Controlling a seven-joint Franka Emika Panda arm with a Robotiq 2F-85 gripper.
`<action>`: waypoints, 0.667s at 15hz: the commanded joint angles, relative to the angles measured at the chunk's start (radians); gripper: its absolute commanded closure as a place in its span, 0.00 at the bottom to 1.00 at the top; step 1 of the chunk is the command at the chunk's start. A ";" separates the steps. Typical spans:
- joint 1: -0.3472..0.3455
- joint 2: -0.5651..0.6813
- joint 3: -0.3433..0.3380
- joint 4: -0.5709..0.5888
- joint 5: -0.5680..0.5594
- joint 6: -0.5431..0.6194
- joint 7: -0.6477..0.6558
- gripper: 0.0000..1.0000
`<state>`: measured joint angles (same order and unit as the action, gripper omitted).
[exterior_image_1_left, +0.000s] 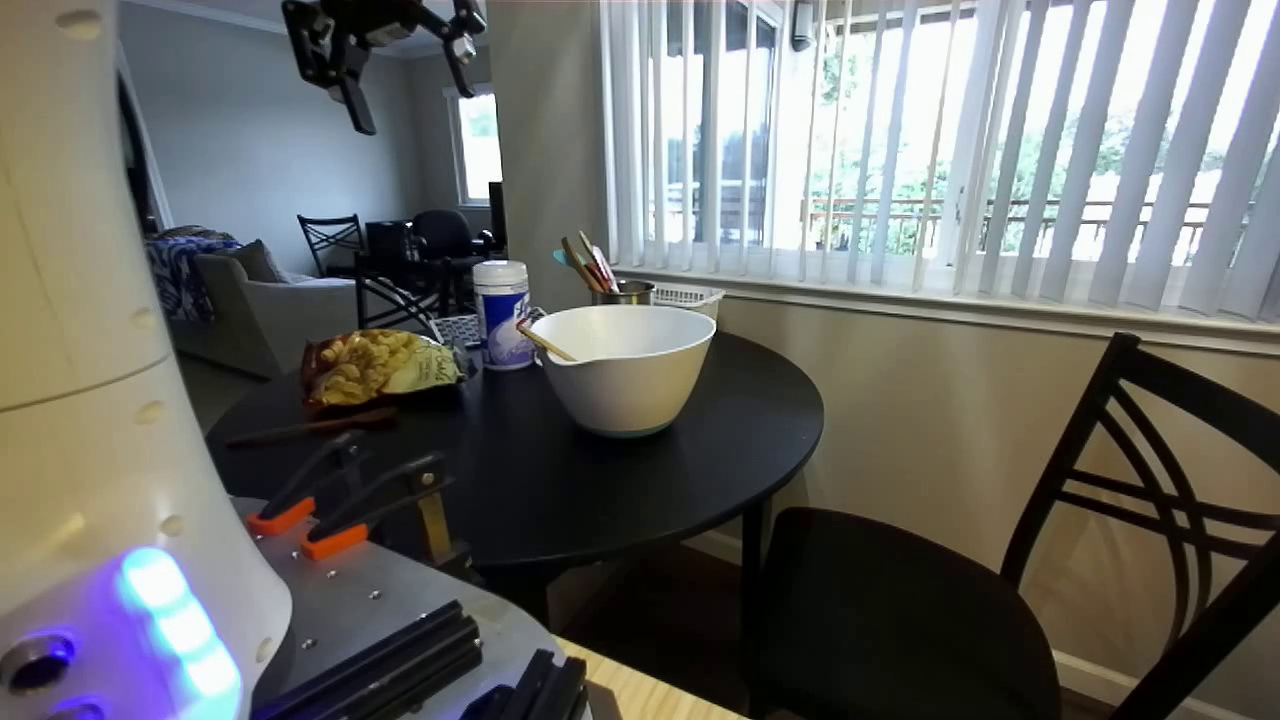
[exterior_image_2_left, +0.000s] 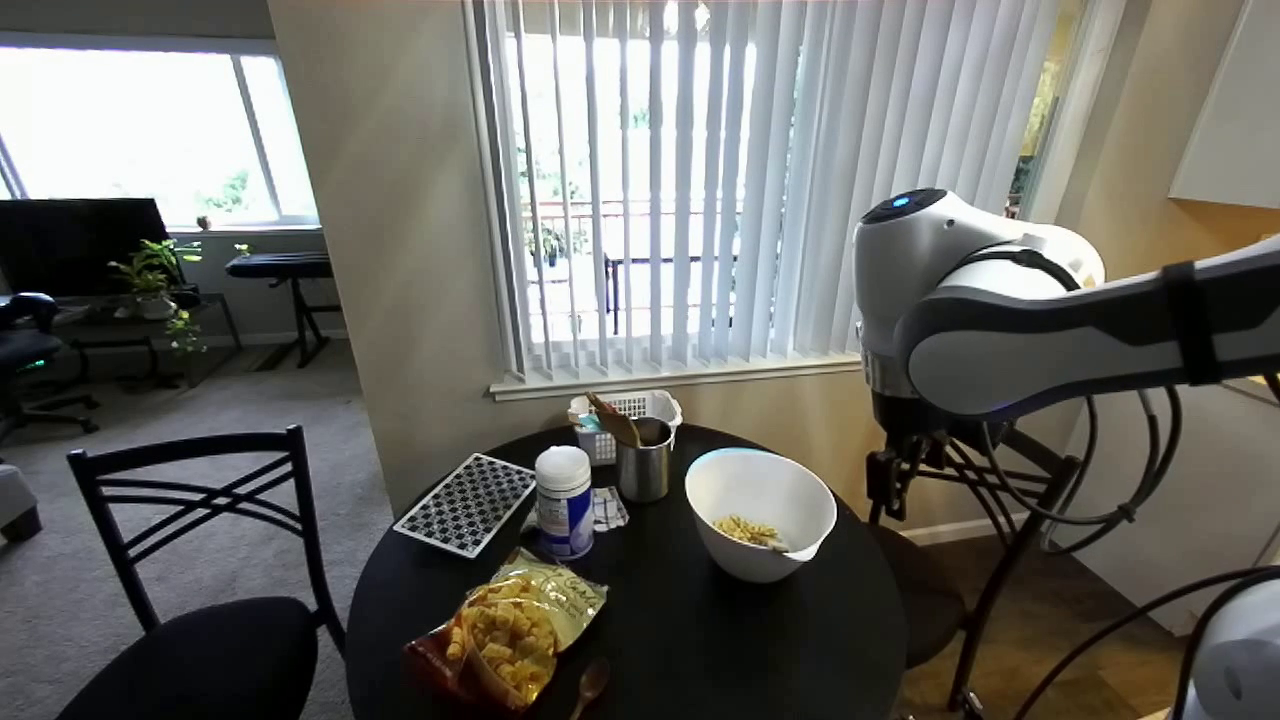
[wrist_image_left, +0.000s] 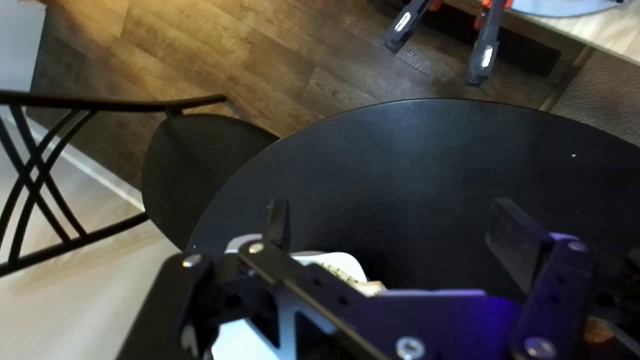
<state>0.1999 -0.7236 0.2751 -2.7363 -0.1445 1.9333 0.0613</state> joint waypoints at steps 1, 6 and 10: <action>0.019 0.080 0.000 0.005 -0.112 0.137 -0.077 0.00; -0.022 0.209 -0.020 -0.052 -0.327 0.468 -0.141 0.00; -0.104 0.396 -0.029 -0.029 -0.533 0.721 -0.157 0.00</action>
<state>0.1584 -0.4684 0.2538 -2.7867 -0.5570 2.4974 -0.0559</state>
